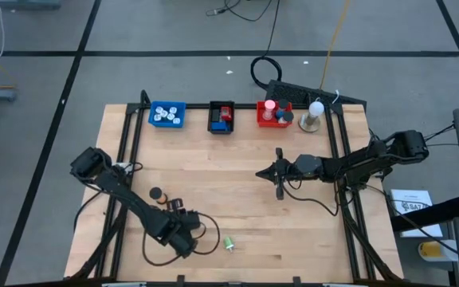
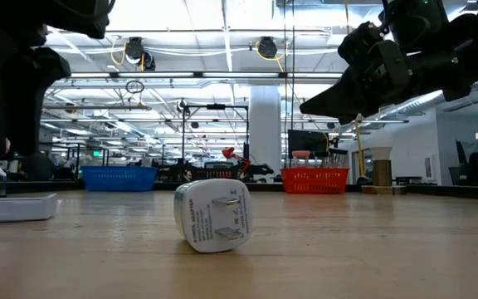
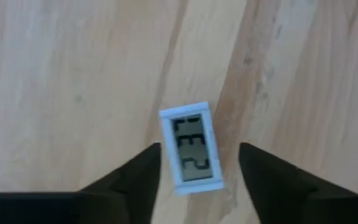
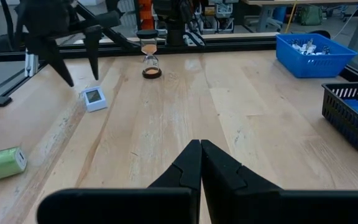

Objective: Pick & Place Office items
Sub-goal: Put the white digital clock into the black bin

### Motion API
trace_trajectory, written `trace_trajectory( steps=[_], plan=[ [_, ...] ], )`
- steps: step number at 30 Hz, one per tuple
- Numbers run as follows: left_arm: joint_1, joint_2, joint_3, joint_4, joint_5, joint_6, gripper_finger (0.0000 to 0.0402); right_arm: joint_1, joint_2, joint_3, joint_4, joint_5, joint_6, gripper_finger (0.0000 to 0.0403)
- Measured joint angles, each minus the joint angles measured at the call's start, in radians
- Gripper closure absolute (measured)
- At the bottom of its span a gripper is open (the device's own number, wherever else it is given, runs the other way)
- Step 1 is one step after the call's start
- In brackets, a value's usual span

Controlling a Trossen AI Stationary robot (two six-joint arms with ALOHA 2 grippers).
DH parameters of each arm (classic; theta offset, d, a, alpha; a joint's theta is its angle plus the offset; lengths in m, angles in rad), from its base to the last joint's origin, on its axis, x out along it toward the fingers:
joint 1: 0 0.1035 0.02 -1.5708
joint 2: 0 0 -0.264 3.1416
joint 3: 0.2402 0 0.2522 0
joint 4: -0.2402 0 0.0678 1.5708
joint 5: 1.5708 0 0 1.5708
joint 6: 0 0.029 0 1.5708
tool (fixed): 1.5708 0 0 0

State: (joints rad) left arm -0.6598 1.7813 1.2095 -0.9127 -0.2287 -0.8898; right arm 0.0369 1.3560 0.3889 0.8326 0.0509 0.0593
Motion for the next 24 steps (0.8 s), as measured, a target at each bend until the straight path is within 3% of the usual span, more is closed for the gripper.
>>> trace_trajectory(
  steps=[5,9,16,21,24],
  plan=[
    [0.0,0.0,-0.087,0.143,0.012,-0.072,0.0128,0.0,0.0,0.0,0.0,0.0,0.0,0.0403],
    [0.014,0.0,-0.171,0.211,0.012,-0.157,0.0124,0.0,0.0,0.0,0.0,0.0,0.0,0.0403],
    [0.02,-0.006,-0.242,0.324,0.038,-0.177,0.0187,0.0,0.0,0.0,0.001,0.0,0.0,0.0403],
    [0.036,-0.005,-0.219,0.292,0.043,-0.141,0.025,0.0,0.0,0.0,0.002,0.0,0.0,0.0403],
    [0.064,-0.017,-0.209,0.254,0.052,-0.094,0.0255,0.0,0.0,0.0,0.001,0.0,0.0,0.0403]
  ],
)
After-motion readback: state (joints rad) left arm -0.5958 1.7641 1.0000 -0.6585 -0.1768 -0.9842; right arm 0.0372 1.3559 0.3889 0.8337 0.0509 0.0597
